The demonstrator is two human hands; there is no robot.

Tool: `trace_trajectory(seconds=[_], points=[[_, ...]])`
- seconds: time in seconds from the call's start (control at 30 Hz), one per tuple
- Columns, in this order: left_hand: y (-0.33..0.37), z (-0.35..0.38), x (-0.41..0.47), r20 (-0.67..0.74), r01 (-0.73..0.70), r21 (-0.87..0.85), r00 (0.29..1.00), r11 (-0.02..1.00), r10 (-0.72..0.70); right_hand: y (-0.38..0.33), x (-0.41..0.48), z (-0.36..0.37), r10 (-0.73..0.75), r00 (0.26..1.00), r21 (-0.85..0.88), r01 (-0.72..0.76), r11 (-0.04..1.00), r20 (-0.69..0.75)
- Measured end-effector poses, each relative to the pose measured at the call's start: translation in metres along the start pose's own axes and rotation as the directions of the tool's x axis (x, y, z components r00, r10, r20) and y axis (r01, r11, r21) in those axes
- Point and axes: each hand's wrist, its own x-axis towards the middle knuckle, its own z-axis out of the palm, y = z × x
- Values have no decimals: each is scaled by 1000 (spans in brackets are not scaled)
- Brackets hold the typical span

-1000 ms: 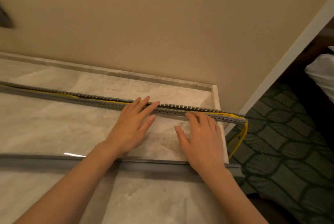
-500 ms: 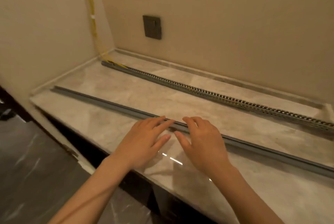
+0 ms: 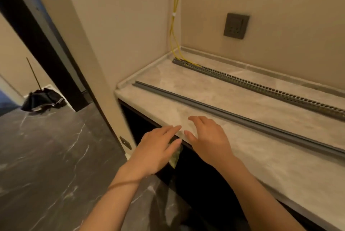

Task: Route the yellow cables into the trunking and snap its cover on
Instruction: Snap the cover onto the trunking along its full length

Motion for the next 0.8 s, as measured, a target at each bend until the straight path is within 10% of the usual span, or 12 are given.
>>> trace_trajectory(seconds=[0.43, 0.8], points=[[-119, -49, 114, 32, 34, -35, 999, 999, -32, -26, 171, 68, 29, 998, 19, -28, 999, -47], [-191, -64, 214, 59, -87, 235, 995, 968, 75, -26, 244, 75, -50, 973, -257, 109, 960, 228]])
